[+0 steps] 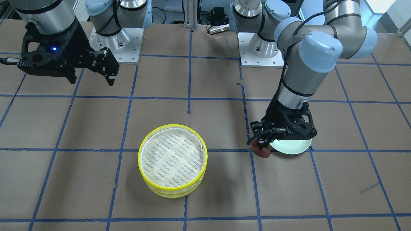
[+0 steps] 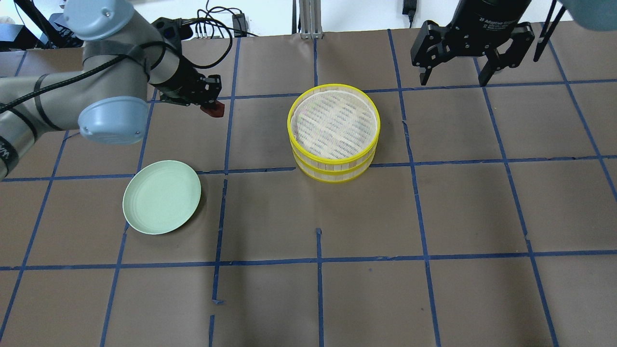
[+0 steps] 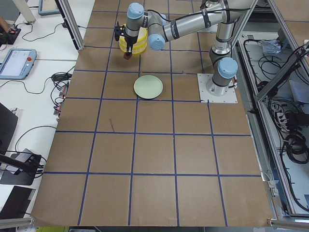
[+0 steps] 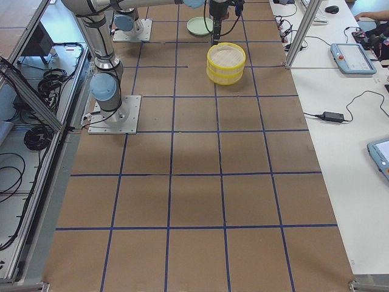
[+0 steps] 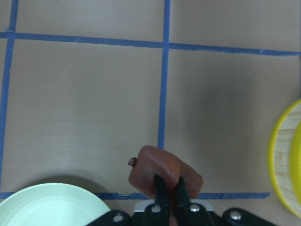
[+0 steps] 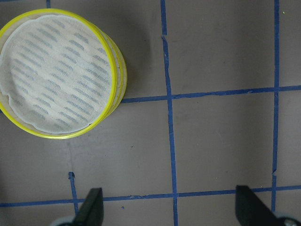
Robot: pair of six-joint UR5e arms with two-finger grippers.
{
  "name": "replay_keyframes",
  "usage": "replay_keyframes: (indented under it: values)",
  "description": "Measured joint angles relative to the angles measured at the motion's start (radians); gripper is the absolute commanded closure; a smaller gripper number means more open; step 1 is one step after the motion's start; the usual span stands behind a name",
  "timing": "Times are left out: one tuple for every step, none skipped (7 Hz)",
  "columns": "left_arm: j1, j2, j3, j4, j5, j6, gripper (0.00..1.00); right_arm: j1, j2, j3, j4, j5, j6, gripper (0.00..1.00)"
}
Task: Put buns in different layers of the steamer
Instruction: 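Carry the red bun over the steamer top tier while the right gripper withdraws, then lower the red bun into the top tier and open the left gripper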
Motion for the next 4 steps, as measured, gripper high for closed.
replay_keyframes:
  values:
    - [-0.072,-0.038,0.045,0.018,-0.023,-0.132,0.95,0.0,-0.004,0.01,0.005,0.004,-0.009,0.0]
    - [-0.146,-0.095,0.1,0.057,-0.041,-0.26,0.92,0.0,-0.006,0.021,0.007,0.005,-0.016,0.0]
    - [-0.202,-0.158,0.153,0.099,-0.048,-0.354,0.49,0.0,-0.009,0.031,0.006,0.005,-0.022,0.0]
    - [-0.23,-0.203,0.179,0.131,-0.048,-0.403,0.0,-0.001,-0.01,0.037,0.004,0.004,-0.025,0.0]
